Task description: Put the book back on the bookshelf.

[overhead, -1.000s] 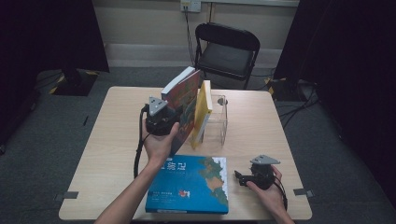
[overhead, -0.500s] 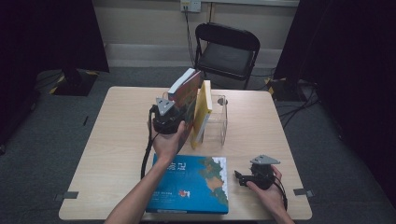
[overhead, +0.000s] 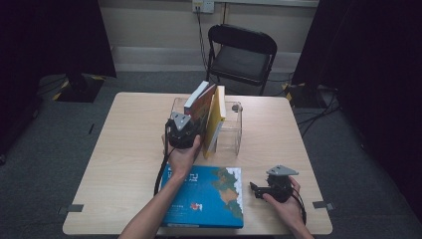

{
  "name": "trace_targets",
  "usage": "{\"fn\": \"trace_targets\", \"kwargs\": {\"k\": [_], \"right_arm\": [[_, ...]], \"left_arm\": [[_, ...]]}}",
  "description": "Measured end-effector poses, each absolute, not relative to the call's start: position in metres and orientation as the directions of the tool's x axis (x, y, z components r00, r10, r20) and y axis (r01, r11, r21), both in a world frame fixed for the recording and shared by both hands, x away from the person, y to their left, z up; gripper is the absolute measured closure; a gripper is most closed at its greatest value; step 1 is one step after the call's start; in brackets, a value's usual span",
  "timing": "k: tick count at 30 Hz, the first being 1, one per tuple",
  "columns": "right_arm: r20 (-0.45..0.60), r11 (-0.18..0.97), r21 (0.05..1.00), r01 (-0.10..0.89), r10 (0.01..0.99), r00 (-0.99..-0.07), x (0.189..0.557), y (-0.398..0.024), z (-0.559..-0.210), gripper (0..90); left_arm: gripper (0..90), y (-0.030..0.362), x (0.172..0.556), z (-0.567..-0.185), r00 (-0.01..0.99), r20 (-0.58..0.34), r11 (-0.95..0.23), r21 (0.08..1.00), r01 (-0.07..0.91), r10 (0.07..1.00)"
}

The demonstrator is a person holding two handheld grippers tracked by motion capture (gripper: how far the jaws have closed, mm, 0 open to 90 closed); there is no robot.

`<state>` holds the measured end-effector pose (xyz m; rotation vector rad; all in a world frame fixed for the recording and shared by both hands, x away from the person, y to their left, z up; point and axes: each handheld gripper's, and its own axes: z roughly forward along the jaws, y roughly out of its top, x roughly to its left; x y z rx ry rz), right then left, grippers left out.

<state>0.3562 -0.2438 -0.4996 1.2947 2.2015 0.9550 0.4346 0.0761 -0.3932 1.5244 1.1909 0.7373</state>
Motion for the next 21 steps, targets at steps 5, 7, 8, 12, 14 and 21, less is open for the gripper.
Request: {"fn": "trace_targets", "kwargs": {"k": [5, 7, 8, 12, 14, 21], "right_arm": [[-0.008, 0.334, 0.733, 0.593, 0.875, -0.483, 0.356, -0.244, -0.5, 13.6], [-0.008, 0.334, 0.733, 0.593, 0.875, -0.483, 0.356, -0.244, -0.5, 13.6], [-0.008, 0.334, 0.733, 0.593, 0.875, -0.483, 0.356, -0.244, -0.5, 13.6], [-0.008, 0.334, 0.733, 0.593, 0.875, -0.484, 0.356, -0.244, -0.5, 13.6], [-0.008, 0.334, 0.733, 0.593, 0.876, -0.483, 0.356, -0.244, -0.5, 13.5], [-0.008, 0.334, 0.733, 0.592, 0.875, -0.484, 0.356, -0.244, -0.5, 13.5]], "left_arm": [[73.4, 0.078, 0.433, -0.39, 0.357, -0.11, -0.012, 0.946, 0.323, 0.928], [72.8, 0.08, 0.428, -0.386, 0.367, -0.099, -0.024, 0.948, 0.317, 0.925], [71.9, 0.081, 0.426, -0.384, 0.376, -0.099, -0.027, 0.948, 0.316, 0.921], [70.4, 0.088, 0.417, -0.375, 0.398, -0.101, -0.027, 0.952, 0.305, 0.912], [69.2, 0.09, 0.412, -0.367, 0.401, -0.087, -0.045, 0.95, 0.308, 0.912], [67.4, 0.094, 0.406, -0.359, 0.423, -0.075, -0.094, 0.926, 0.366, 0.903]]}}
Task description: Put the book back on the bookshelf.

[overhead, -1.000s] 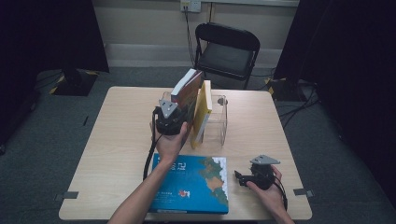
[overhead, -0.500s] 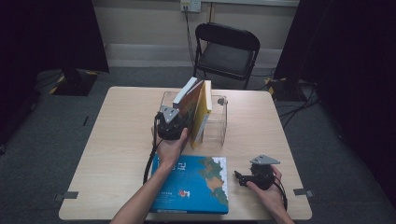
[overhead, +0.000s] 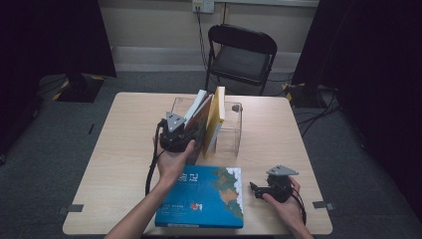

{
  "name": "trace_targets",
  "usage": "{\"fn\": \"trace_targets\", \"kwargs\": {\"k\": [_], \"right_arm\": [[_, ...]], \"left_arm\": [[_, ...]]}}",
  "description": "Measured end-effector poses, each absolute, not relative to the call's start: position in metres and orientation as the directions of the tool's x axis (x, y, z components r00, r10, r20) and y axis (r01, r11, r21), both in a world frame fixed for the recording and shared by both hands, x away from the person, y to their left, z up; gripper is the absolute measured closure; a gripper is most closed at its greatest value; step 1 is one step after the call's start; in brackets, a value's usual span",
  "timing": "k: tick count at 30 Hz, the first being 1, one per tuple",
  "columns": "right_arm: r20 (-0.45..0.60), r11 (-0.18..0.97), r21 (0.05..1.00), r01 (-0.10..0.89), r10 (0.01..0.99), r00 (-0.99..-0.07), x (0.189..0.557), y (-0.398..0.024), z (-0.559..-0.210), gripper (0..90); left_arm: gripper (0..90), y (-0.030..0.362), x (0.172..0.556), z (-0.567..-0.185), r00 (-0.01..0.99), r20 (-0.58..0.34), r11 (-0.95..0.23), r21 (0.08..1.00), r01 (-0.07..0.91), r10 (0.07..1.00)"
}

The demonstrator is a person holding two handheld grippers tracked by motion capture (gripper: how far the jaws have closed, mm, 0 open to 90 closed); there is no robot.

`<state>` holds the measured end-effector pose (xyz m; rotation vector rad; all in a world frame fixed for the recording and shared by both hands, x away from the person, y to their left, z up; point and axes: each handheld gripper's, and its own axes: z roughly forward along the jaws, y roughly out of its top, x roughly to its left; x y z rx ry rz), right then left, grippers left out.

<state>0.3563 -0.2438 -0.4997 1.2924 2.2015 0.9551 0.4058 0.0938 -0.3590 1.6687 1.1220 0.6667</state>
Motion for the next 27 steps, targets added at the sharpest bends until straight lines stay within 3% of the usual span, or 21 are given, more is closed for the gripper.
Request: {"fn": "trace_targets", "kwargs": {"k": [6, 19, 27], "right_arm": [[-0.009, 0.335, 0.734, 0.591, 0.875, -0.484, 0.356, -0.244, -0.5, 13.5], [-0.008, 0.334, 0.733, 0.592, 0.875, -0.484, 0.356, -0.244, -0.5, 13.5], [-0.007, 0.334, 0.734, 0.592, 0.875, -0.484, 0.356, -0.244, -0.5, 13.5]], "left_arm": [[64.0, 0.095, 0.403, -0.344, 0.447, -0.068, -0.144, 0.894, 0.424, 0.892], [57.1, 0.083, 0.426, -0.295, 0.526, -0.054, -0.361, 0.667, 0.651, 0.849], [57.6, 0.075, 0.453, -0.277, 0.533, -0.055, -0.413, 0.566, 0.713, 0.844]]}}
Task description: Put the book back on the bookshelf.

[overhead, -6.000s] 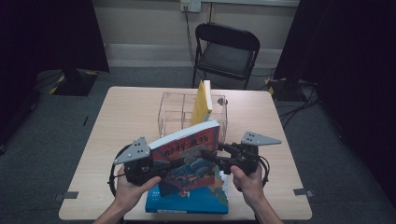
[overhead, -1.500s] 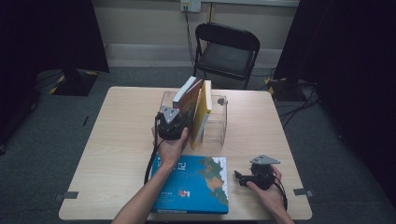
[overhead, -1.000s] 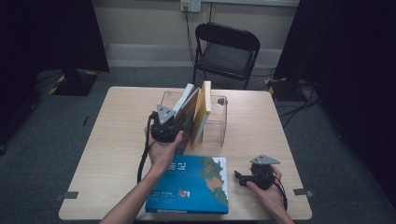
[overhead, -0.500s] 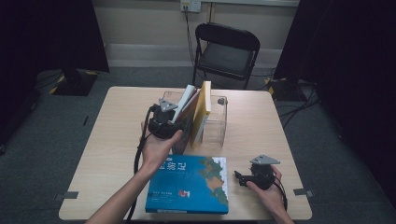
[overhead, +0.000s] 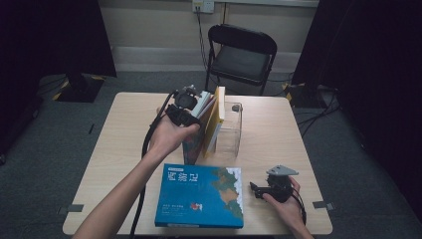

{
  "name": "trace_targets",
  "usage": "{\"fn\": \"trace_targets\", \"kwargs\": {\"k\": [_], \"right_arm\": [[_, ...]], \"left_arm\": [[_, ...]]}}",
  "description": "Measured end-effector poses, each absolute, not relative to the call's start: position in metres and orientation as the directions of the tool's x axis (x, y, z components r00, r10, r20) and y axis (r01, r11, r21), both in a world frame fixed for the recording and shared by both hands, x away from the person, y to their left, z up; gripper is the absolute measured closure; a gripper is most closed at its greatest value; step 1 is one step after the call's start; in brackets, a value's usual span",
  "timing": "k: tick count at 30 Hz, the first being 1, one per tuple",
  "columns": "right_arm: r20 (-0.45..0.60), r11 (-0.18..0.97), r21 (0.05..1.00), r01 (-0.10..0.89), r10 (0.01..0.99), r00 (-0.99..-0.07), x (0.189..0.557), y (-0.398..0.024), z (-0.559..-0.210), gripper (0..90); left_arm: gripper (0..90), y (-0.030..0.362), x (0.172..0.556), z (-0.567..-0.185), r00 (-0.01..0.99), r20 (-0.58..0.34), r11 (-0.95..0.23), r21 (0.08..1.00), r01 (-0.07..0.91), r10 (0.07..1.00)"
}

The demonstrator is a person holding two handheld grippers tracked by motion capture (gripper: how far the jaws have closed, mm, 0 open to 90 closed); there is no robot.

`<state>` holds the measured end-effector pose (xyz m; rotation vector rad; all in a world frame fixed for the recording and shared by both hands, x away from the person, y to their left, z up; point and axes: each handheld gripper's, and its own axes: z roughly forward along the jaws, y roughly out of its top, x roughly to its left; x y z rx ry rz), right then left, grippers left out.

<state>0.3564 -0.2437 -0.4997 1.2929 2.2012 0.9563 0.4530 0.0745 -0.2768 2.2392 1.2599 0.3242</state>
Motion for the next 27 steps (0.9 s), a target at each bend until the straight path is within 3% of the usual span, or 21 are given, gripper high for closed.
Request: {"fn": "trace_targets", "kwargs": {"k": [10, 15, 27], "right_arm": [[-0.009, 0.335, 0.734, 0.59, 0.874, -0.486, 0.356, -0.244, -0.5, 13.6], [-0.01, 0.338, 0.734, 0.589, 0.873, -0.488, 0.357, -0.244, -0.5, 13.6], [-0.009, 0.339, 0.733, 0.589, 0.871, -0.491, 0.357, -0.244, -0.5, 13.6]], "left_arm": [[61.3, 0.066, 0.481, -0.284, 0.511, -0.056, -0.436, 0.449, 0.78, 0.858], [73.3, 0.067, 0.488, -0.282, 0.474, -0.026, -0.42, 0.421, 0.804, 0.88], [74.1, 0.063, 0.489, -0.279, 0.403, -0.074, -0.348, 0.38, 0.857, 0.912]]}}
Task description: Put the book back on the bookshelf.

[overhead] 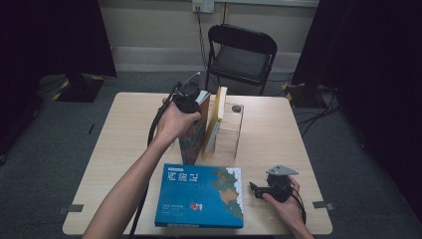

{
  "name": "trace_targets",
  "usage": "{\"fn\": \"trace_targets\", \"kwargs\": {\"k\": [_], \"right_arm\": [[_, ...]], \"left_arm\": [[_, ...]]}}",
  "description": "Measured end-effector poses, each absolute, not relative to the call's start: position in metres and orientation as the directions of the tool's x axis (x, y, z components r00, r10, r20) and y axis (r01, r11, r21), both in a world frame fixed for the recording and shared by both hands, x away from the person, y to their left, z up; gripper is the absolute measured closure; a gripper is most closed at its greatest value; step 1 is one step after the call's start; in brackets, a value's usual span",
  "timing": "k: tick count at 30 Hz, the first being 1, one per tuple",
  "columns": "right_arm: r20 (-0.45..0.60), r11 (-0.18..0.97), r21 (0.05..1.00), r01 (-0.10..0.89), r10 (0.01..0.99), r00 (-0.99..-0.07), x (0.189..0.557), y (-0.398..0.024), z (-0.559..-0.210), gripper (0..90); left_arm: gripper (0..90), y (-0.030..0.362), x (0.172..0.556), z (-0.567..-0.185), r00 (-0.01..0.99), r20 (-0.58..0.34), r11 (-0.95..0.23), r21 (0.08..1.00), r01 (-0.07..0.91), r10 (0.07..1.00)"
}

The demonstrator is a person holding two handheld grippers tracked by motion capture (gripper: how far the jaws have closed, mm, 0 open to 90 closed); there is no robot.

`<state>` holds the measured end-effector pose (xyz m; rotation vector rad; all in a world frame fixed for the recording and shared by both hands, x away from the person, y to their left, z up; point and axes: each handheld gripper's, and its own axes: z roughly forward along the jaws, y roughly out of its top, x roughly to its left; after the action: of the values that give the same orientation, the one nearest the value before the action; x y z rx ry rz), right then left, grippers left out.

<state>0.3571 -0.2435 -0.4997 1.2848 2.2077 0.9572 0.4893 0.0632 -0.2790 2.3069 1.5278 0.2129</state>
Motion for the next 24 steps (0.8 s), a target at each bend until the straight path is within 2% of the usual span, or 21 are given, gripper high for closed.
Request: {"fn": "trace_targets", "kwargs": {"k": [7, 15, 24], "right_arm": [[-0.009, 0.339, 0.733, 0.589, 0.871, -0.491, 0.357, -0.243, -0.5, 13.6], [-0.01, 0.341, 0.734, 0.587, 0.87, -0.493, 0.357, -0.243, -0.5, 13.7], [-0.008, 0.34, 0.734, 0.588, 0.87, -0.493, 0.357, -0.243, -0.5, 13.8]], "left_arm": [[74.1, 0.067, 0.494, -0.276, 0.349, -0.106, -0.283, 0.393, 0.875, 0.931], [74.1, 0.071, 0.508, -0.266, 0.336, -0.122, -0.255, 0.432, 0.865, 0.934], [74.1, 0.065, 0.527, -0.274, 0.327, -0.116, -0.244, 0.449, 0.86, 0.938]]}}
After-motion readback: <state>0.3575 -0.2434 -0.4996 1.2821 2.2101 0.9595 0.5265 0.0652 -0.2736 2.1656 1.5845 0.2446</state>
